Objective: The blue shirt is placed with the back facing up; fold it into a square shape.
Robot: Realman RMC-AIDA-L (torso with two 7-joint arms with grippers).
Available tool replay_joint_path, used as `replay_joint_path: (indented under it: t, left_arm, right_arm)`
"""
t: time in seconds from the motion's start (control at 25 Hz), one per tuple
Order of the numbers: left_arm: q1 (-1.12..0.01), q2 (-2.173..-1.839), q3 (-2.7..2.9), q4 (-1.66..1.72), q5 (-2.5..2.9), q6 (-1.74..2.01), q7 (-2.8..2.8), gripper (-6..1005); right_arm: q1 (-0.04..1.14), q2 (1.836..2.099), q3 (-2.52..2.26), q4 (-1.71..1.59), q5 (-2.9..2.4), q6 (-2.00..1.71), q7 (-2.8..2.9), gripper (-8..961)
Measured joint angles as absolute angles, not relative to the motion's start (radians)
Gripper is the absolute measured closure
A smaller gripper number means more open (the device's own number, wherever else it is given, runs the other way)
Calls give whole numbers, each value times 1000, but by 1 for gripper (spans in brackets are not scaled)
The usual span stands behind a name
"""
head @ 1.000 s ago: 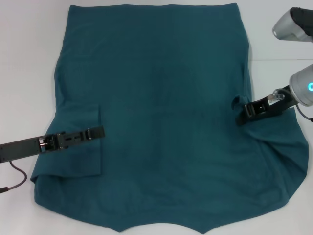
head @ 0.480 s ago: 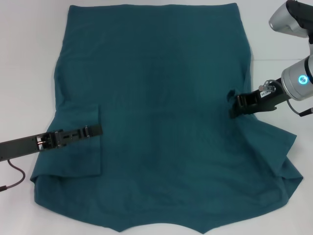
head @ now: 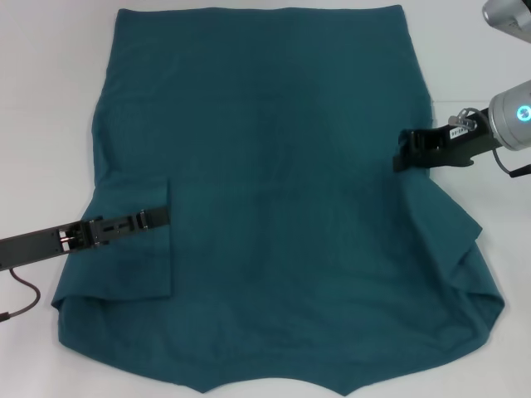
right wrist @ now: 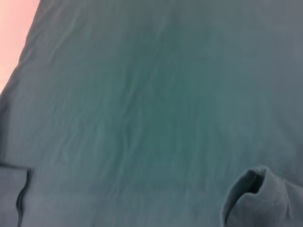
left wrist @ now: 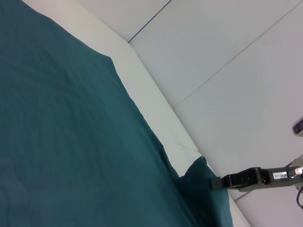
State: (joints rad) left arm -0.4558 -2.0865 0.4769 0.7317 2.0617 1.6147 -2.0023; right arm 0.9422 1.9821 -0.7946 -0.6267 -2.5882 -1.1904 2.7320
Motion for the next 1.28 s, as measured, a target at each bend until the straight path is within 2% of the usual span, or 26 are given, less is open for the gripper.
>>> replay_joint_path:
  t: [0.92,1.16,1.28]
  left_arm:
    - [-451,-2088,477,729,2062,1596,-2000,155]
    - [-451,-2088,477,727,2062,1594,-2000,156]
    - [-451,-2088,477,730,2062,1594,-2016,156]
  right_arm:
    - [949,1984,-797,-561,-2514,-1144,2721,836]
    - [943,1979,-795,-531,-2403,-1172,2633,600]
    - [933,1970,-805,-552,-2413,-1197,2612,548]
